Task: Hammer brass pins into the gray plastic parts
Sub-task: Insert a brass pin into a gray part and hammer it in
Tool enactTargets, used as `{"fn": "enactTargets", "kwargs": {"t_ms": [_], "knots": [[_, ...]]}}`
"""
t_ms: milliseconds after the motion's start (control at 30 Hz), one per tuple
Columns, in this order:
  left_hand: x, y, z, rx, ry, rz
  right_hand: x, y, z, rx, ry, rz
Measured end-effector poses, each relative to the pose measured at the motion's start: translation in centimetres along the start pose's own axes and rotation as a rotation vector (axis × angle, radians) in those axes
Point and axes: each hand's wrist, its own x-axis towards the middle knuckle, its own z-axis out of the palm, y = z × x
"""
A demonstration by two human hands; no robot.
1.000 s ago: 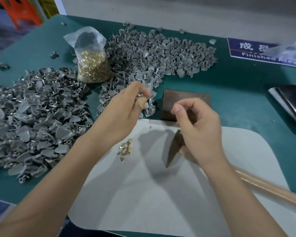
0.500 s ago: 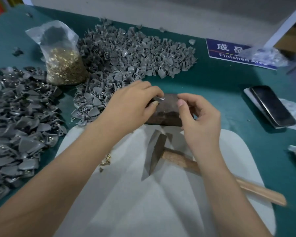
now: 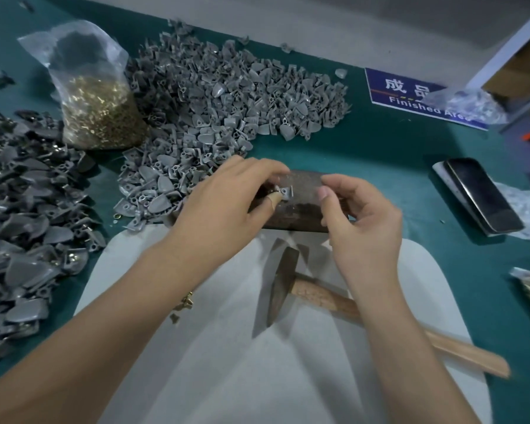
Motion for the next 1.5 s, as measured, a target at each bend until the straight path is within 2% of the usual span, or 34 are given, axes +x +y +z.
{"fn": "enactTargets", "kwargs": {"t_ms": [200, 500, 867, 967, 1133, 1333, 1433, 1500], "knots": [[-0.1, -0.1, 0.1, -0.058, 0.043, -0.088, -0.3, -0.5, 0.4, -0.09, -0.025, -0.143], [-0.5, 0.0, 0.2, -0.095, 0.079, -0.105, -0.1, -0.8, 1.9, -0.414, -0.017, -0.335], [-0.3, -0.5, 0.5, -0.15, 0.074, -0.129, -0.2, -0.7, 2.1, -0.474, -0.038, -0.254], [-0.3, -0.6, 0.3, -0.126, 0.08, -0.119, 0.7, -1.9, 1.7, -0.612, -0.114, -0.291], [-0.2, -0.5, 0.3, -0.121, 0.09, -0.121, 3.0, -5.0, 1.3, -0.9, -0.391, -0.236], [-0.1, -0.7, 0.2, -0.101, 0.069, -0.089, 3.2, -7.3, 2.6, -1.212, -0.462, -0.316], [-0.1, -0.8, 0.2, -0.1, 0.056, -0.081, 3.7, -7.3, 2.7, -1.227, -0.485, -0.361], [-0.1, -0.7, 0.2, -0.109, 0.074, -0.097, 3.9, -6.7, 1.9, -1.11, -0.503, -0.307]]}}
